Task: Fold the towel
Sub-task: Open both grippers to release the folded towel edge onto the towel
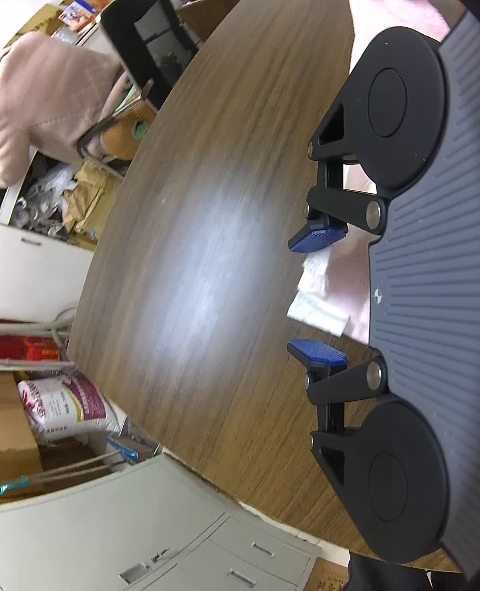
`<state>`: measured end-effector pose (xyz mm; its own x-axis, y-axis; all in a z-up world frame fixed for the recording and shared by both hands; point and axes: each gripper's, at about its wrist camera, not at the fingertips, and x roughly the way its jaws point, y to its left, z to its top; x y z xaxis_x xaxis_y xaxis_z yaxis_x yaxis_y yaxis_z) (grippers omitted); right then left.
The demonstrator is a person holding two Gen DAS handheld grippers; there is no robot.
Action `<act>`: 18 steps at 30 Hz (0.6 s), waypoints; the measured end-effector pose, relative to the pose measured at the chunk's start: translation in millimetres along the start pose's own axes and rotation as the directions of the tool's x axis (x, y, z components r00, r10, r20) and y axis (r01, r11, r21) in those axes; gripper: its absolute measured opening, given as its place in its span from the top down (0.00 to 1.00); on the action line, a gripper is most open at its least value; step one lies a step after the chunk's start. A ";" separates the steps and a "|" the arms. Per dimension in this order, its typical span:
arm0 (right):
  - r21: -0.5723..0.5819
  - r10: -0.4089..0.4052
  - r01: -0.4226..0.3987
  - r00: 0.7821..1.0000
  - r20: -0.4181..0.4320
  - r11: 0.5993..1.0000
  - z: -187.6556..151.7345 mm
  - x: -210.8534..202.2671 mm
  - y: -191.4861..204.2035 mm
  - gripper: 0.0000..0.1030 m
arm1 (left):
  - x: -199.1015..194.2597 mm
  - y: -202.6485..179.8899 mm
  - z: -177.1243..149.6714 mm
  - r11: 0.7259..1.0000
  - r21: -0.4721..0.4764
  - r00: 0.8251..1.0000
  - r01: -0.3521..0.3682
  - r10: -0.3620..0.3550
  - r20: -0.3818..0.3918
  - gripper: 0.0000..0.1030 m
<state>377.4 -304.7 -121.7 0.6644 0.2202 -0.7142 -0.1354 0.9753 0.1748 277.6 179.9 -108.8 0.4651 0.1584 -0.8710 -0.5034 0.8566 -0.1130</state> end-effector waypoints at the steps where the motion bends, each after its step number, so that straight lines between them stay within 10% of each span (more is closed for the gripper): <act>1: 0.001 -0.013 0.013 1.000 0.004 1.000 -0.2 0.3 0.3 0.91 | -0.6 1.5 0.5 1.000 -0.005 1.000 -0.006 0.006 0.004 0.51; 4: -0.012 -0.088 0.089 0.995 0.051 0.996 0.6 -5.4 2.4 0.60 | -7.9 9.9 0.1 0.999 -0.012 0.998 -0.045 0.045 0.048 0.51; 11: -0.162 0.094 -0.077 0.990 0.101 0.984 -7.3 -47.0 52.9 0.61 | -26.9 21.0 -8.6 1.000 -0.014 0.997 0.022 -0.021 0.070 0.51; 18: -0.454 0.180 -0.143 0.983 0.039 0.879 -41.0 -48.9 157.8 0.61 | -18.1 10.1 -30.0 0.997 0.073 1.000 -0.030 0.031 -0.003 0.51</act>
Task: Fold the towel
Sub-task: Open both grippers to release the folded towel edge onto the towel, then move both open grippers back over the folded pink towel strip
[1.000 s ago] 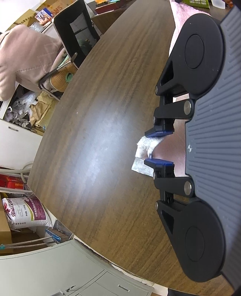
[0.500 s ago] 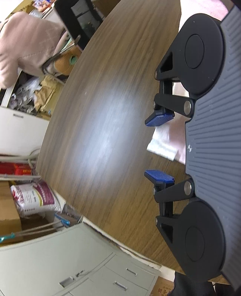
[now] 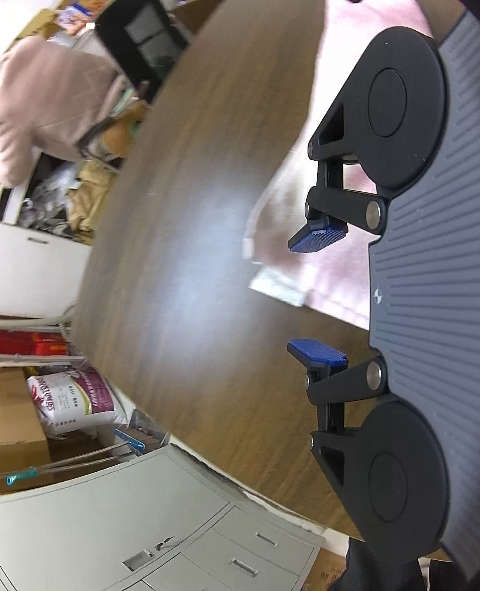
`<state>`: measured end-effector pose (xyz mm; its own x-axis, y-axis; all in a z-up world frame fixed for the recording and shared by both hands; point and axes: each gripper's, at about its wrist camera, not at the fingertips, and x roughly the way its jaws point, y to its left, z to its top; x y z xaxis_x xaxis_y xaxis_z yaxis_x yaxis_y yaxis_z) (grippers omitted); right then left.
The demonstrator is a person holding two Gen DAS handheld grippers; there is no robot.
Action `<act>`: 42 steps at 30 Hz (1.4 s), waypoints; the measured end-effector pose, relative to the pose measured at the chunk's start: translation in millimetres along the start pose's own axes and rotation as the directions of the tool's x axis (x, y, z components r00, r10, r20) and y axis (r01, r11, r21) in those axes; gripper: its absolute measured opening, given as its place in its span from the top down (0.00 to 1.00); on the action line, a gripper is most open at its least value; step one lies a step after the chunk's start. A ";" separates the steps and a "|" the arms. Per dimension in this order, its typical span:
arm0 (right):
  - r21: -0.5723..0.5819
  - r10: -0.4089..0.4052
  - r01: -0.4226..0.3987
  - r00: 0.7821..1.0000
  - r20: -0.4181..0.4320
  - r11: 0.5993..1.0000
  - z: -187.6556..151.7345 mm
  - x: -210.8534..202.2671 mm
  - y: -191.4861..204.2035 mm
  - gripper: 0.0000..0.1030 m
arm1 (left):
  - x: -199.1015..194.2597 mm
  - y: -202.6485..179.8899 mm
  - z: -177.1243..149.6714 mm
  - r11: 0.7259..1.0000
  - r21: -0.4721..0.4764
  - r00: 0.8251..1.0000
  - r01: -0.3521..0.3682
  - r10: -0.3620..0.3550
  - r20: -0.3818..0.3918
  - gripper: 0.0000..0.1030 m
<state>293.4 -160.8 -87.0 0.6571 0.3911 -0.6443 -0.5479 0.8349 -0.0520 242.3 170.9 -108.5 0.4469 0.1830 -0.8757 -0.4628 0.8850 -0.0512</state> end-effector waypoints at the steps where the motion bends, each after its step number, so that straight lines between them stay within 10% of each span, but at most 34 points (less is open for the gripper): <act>1: 0.001 0.008 -0.008 1.000 -0.012 1.000 0.4 4.1 5.1 0.61 | 2.4 -2.3 -2.5 1.000 0.017 1.000 -0.020 0.020 -0.008 0.51; 21: 0.057 -0.121 0.130 0.984 -0.134 0.990 -32.2 5.8 -25.8 0.61 | -10.5 22.2 -37.7 0.969 0.138 0.978 -0.206 0.206 0.011 0.50; 33: 0.075 -0.099 0.108 0.988 -0.117 0.991 -30.5 -1.5 -24.9 0.61 | -33.2 -17.7 -26.7 0.994 0.102 0.997 0.041 -0.047 0.059 0.47; 42: 0.085 -0.104 0.115 0.987 -0.123 0.990 -34.3 -12.8 -26.4 0.61 | -11.6 -39.0 -45.2 0.989 0.147 1.000 -0.008 0.011 -0.016 0.33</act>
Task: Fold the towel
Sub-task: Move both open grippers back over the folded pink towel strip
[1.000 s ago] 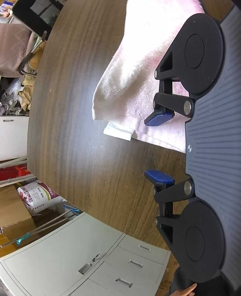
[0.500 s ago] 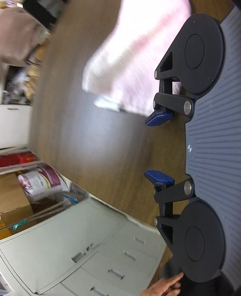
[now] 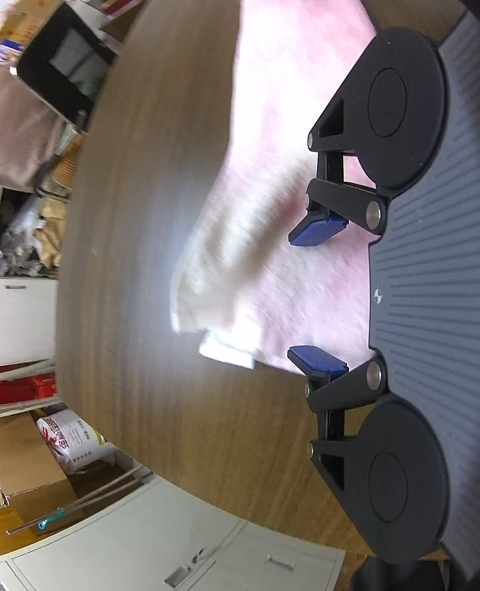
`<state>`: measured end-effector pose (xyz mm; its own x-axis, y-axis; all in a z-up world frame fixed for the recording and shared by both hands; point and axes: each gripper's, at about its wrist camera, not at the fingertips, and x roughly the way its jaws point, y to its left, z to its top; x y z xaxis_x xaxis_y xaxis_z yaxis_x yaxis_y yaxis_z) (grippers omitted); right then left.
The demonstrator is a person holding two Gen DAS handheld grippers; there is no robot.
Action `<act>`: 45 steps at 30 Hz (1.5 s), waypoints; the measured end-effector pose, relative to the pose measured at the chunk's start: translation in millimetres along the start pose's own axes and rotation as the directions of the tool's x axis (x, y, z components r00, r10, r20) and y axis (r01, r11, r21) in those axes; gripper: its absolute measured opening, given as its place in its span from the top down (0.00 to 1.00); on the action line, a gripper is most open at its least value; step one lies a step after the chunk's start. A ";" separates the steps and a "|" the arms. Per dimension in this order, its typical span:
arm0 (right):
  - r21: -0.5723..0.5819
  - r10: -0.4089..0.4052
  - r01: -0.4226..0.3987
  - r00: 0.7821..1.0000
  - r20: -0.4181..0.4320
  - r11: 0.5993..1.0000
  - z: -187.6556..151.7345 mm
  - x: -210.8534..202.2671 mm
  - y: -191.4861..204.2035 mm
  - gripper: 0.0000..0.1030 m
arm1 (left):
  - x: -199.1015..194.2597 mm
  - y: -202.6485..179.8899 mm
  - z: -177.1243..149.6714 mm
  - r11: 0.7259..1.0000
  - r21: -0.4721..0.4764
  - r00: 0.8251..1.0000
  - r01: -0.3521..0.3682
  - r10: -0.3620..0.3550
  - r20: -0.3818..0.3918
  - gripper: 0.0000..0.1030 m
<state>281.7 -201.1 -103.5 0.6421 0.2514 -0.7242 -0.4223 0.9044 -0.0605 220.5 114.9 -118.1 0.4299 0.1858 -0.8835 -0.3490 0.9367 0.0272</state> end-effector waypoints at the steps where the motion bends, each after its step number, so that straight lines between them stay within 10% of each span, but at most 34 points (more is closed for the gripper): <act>1: 0.002 -0.002 0.002 1.000 0.000 1.000 -0.3 -0.6 -1.1 0.61 | -0.1 2.6 -2.5 1.000 -0.008 1.000 -0.001 0.001 0.001 0.32; 32: 0.038 -0.129 0.133 0.988 -0.085 0.990 -27.4 2.1 -32.4 0.55 | -27.3 54.0 -38.8 0.989 0.026 0.989 -0.147 0.147 -0.012 0.30; 45: 0.059 -0.087 0.083 0.994 0.071 0.995 -28.8 -33.7 2.3 0.36 | -37.5 69.0 -47.1 0.990 -0.133 0.998 0.041 -0.033 0.062 0.30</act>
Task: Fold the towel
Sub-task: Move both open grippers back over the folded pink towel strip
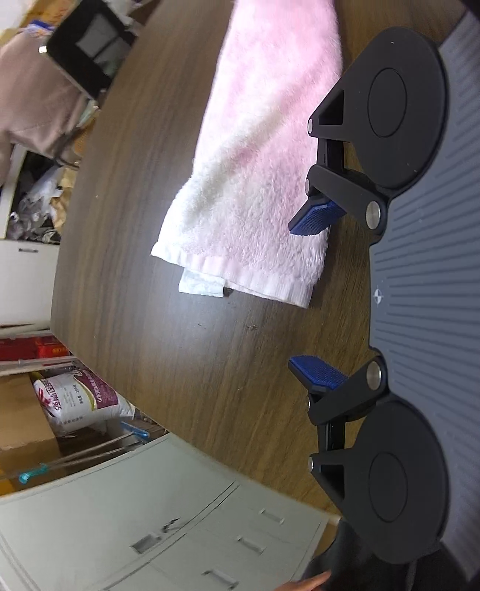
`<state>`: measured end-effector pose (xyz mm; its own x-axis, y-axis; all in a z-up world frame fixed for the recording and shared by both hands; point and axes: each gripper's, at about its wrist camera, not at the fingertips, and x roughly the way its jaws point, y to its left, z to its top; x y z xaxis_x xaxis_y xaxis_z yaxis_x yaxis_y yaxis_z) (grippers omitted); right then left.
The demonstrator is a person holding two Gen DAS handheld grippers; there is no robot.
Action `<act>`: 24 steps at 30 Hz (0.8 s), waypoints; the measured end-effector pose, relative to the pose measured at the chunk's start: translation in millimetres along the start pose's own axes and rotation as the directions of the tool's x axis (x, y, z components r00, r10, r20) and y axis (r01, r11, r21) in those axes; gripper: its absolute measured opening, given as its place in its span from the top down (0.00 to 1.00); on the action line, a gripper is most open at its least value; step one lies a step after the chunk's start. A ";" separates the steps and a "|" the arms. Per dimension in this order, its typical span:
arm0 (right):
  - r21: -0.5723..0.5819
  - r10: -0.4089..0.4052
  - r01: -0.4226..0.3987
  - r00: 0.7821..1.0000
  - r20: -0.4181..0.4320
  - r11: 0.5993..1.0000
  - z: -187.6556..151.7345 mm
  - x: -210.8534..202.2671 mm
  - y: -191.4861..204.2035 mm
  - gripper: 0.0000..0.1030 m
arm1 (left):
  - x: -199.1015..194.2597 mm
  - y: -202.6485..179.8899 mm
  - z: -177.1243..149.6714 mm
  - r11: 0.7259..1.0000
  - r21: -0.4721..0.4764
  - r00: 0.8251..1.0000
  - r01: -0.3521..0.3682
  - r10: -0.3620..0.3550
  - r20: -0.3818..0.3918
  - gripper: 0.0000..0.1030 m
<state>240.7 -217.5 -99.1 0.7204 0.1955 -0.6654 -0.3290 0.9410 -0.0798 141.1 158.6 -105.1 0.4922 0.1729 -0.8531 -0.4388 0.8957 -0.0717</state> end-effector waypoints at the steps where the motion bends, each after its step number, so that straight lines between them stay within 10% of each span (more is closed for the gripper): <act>1: 0.041 0.002 -0.002 1.000 -0.010 0.999 -2.1 -0.1 -5.7 0.36 | 0.1 4.6 -1.9 1.000 -0.020 1.000 0.001 -0.001 0.000 0.30; 6: 0.238 0.000 0.012 0.999 -0.048 0.971 -16.8 -9.9 -44.8 0.36 | 1.9 27.5 -10.4 0.993 -0.121 1.000 0.016 -0.018 -0.014 0.30; 24: 0.347 -0.017 0.046 0.996 -0.085 0.937 -38.9 -8.4 -70.1 0.36 | 18.2 25.2 2.7 0.963 -0.260 0.996 0.075 -0.087 -0.035 0.30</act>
<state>234.0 -295.8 -116.8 0.6718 0.1551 -0.7243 -0.0631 0.9863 0.1527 140.9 185.4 -121.0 0.5021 0.0800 -0.8611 -0.5810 0.7688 -0.2673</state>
